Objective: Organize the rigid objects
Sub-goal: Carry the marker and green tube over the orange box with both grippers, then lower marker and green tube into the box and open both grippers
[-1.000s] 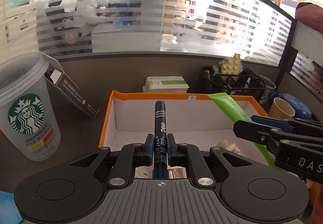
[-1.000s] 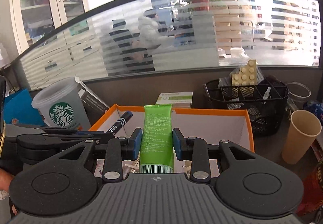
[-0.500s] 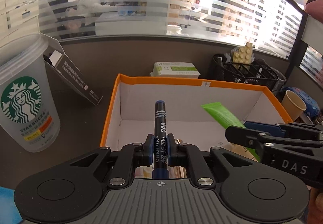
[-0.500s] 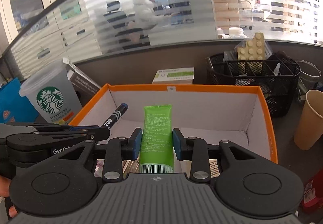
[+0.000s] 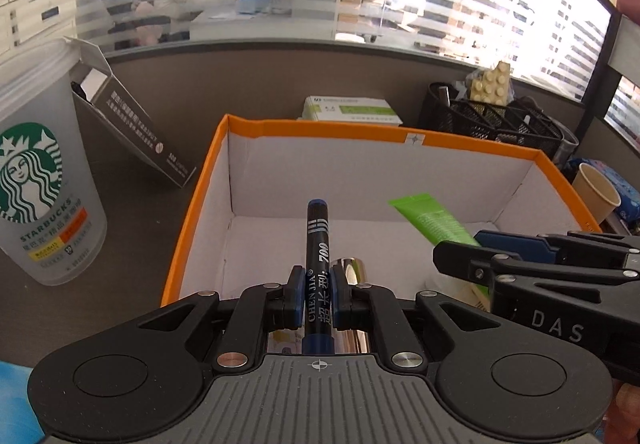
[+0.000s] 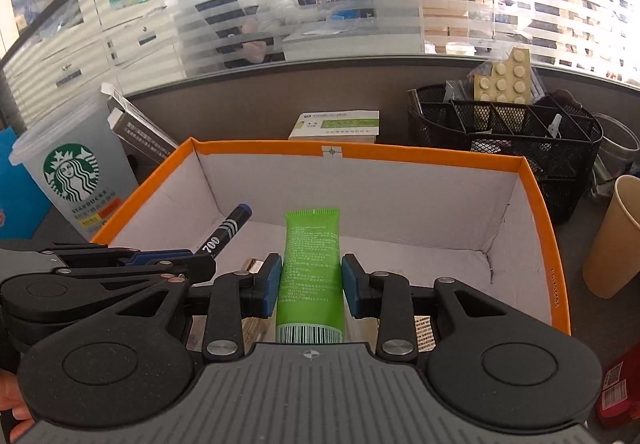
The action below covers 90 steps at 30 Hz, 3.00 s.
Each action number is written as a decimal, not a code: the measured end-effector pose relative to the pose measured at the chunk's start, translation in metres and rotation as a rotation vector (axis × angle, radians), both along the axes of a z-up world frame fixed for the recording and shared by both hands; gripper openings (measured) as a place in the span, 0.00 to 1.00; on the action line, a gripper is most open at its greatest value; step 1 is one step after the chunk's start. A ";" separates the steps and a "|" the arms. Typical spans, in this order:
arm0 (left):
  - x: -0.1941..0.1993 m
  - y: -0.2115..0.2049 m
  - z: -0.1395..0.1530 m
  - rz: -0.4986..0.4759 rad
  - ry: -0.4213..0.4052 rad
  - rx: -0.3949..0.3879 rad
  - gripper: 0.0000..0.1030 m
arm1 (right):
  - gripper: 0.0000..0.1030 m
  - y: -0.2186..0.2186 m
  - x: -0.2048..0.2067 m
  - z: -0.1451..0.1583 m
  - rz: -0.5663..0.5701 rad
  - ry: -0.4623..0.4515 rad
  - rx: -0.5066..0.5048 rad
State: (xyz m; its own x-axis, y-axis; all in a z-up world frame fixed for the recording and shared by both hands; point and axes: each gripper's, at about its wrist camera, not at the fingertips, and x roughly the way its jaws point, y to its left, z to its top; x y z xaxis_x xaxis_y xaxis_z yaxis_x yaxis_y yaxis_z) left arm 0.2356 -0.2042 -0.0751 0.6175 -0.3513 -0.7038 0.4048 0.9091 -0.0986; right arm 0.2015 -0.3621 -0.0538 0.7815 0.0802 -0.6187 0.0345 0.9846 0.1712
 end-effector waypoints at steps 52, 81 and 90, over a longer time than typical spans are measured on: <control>0.001 -0.014 -0.015 0.014 -0.040 0.080 0.11 | 0.30 0.016 0.007 -0.019 0.021 0.117 -0.189; -0.047 0.030 0.054 0.049 -0.214 -0.098 0.79 | 0.37 -0.004 -0.065 0.036 -0.014 -0.096 -0.062; -0.098 0.069 0.061 0.053 -0.278 -0.091 1.00 | 0.66 0.000 -0.117 0.054 -0.018 -0.210 -0.054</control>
